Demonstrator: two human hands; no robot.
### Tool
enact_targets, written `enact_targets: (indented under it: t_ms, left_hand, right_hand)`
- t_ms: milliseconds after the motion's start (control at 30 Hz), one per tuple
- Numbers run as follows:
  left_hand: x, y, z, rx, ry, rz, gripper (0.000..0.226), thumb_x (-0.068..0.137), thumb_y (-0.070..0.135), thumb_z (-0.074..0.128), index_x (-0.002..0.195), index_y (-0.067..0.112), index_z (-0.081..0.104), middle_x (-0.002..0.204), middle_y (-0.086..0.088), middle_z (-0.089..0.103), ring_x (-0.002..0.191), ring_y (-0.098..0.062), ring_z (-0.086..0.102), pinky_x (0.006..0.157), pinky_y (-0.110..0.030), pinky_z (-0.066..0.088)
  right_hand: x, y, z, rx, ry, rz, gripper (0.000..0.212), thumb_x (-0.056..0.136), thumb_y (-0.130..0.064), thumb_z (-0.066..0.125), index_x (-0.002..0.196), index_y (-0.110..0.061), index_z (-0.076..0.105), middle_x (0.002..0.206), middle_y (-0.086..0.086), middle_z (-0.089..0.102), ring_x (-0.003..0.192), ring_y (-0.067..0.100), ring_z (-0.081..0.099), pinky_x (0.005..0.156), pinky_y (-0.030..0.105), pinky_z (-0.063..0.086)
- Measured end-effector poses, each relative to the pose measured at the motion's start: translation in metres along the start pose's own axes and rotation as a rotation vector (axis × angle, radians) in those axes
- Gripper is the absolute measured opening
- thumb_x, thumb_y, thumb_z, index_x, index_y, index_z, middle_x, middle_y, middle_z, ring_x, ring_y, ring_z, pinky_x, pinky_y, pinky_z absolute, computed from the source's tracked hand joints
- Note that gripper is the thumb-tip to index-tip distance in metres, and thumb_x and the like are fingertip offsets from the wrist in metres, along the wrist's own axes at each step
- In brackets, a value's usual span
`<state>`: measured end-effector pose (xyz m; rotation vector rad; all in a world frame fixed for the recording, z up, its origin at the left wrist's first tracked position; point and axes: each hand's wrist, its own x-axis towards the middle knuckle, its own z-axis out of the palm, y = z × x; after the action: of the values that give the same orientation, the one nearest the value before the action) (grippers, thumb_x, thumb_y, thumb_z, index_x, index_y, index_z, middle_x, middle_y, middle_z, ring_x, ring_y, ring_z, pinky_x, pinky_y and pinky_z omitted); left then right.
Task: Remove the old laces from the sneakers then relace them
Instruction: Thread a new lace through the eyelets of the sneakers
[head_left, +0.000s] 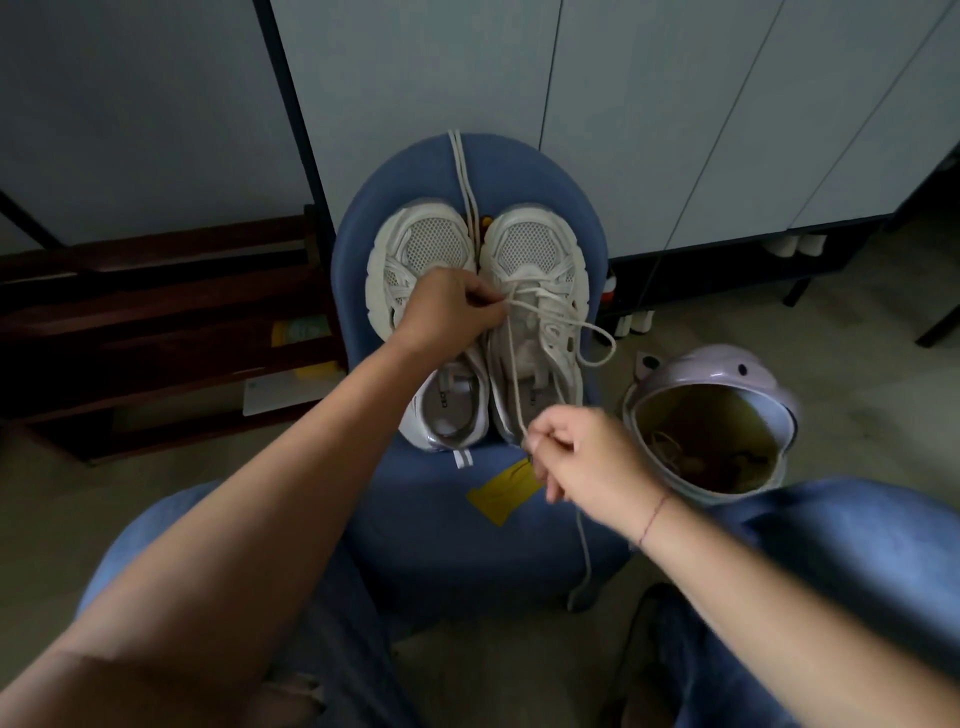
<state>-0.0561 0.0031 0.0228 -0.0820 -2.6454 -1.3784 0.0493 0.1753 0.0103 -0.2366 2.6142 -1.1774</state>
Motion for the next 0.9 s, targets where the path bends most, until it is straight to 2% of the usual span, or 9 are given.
enact_targets:
  t_ms: [233, 333, 400, 467, 533, 600, 700, 800, 900]
  left_hand:
    - [-0.002, 0.001, 0.002, 0.013, 0.006, 0.008, 0.016, 0.088, 0.016, 0.073, 0.099, 0.004, 0.076, 0.084, 0.001, 0.068, 0.07, 0.001, 0.057, 0.06, 0.001, 0.042]
    - [-0.001, 0.0, 0.003, 0.024, 0.012, 0.008, 0.015, 0.088, 0.016, 0.073, 0.098, 0.005, 0.076, 0.087, -0.001, 0.07, 0.073, -0.002, 0.059, 0.061, 0.002, 0.041]
    - [-0.001, -0.001, 0.003, 0.034, 0.016, 0.008, 0.015, 0.088, 0.016, 0.073, 0.097, 0.005, 0.076, 0.085, 0.001, 0.069, 0.069, 0.002, 0.056, 0.059, 0.003, 0.039]
    - [-0.001, -0.001, 0.003, 0.03, 0.018, 0.012, 0.015, 0.088, 0.015, 0.072, 0.097, 0.004, 0.076, 0.082, 0.004, 0.066, 0.066, 0.006, 0.053, 0.059, 0.003, 0.038]
    - [-0.001, -0.001, 0.003, 0.023, 0.021, 0.017, 0.015, 0.088, 0.014, 0.072, 0.099, 0.004, 0.076, 0.081, 0.006, 0.064, 0.066, 0.008, 0.052, 0.06, 0.003, 0.038]
    - [-0.001, -0.001, 0.003, 0.025, 0.022, 0.024, 0.015, 0.088, 0.014, 0.072, 0.099, 0.004, 0.076, 0.08, 0.006, 0.064, 0.065, 0.007, 0.053, 0.06, 0.002, 0.038]
    - [-0.001, -0.001, 0.004, 0.032, 0.02, 0.035, 0.015, 0.087, 0.013, 0.072, 0.098, 0.005, 0.076, 0.082, 0.003, 0.066, 0.065, 0.006, 0.053, 0.059, 0.002, 0.038]
    - [-0.001, -0.001, 0.003, 0.039, 0.015, 0.035, 0.015, 0.087, 0.013, 0.072, 0.099, 0.005, 0.076, 0.084, 0.003, 0.066, 0.067, 0.004, 0.053, 0.06, 0.003, 0.037]
    - [0.0, -0.002, 0.003, 0.036, 0.017, 0.034, 0.014, 0.088, 0.014, 0.072, 0.099, 0.005, 0.076, 0.084, 0.002, 0.067, 0.067, 0.003, 0.054, 0.059, 0.003, 0.037]
  right_hand:
    - [-0.026, 0.026, 0.03, 0.244, 0.1, 0.137, 0.014, 0.095, -0.018, 0.055, 0.084, -0.016, 0.063, 0.063, 0.003, 0.063, 0.042, 0.006, 0.056, 0.041, 0.017, 0.041]
    - [-0.012, 0.029, 0.028, 0.185, 0.144, 0.163, 0.015, 0.094, -0.02, 0.057, 0.084, -0.017, 0.068, 0.064, 0.004, 0.065, 0.047, 0.01, 0.061, 0.047, 0.027, 0.053]
    - [-0.003, 0.026, 0.024, 0.06, 0.226, 0.098, 0.018, 0.094, -0.02, 0.056, 0.084, -0.016, 0.07, 0.065, 0.003, 0.066, 0.05, 0.015, 0.064, 0.053, 0.036, 0.057]
    - [0.007, 0.018, 0.019, 0.012, 0.314, 0.041, 0.02, 0.095, -0.018, 0.052, 0.089, -0.011, 0.069, 0.066, 0.003, 0.064, 0.048, 0.013, 0.062, 0.053, 0.035, 0.056]
    - [0.021, 0.008, 0.019, 0.216, 0.292, 0.101, 0.022, 0.099, -0.014, 0.045, 0.09, -0.007, 0.063, 0.063, 0.005, 0.059, 0.039, 0.009, 0.055, 0.043, 0.025, 0.05]
    - [0.04, 0.0, 0.026, 0.563, 0.222, 0.241, 0.024, 0.1, -0.013, 0.041, 0.086, -0.003, 0.058, 0.057, 0.008, 0.057, 0.033, 0.009, 0.051, 0.035, 0.019, 0.04]
    - [0.065, -0.007, 0.036, 0.946, 0.236, 0.392, 0.031, 0.098, -0.017, 0.051, 0.069, -0.006, 0.053, 0.041, 0.003, 0.054, 0.028, 0.008, 0.045, 0.031, 0.013, 0.032]
    - [0.078, -0.01, 0.042, 1.036, 0.332, 0.432, 0.034, 0.091, -0.015, 0.062, 0.06, -0.006, 0.051, 0.036, 0.0, 0.048, 0.026, 0.008, 0.04, 0.031, 0.011, 0.027]
    - [0.076, -0.012, 0.044, 1.005, 0.351, 0.406, 0.03, 0.09, -0.011, 0.062, 0.062, -0.009, 0.051, 0.039, 0.001, 0.046, 0.026, 0.007, 0.035, 0.032, 0.01, 0.024]
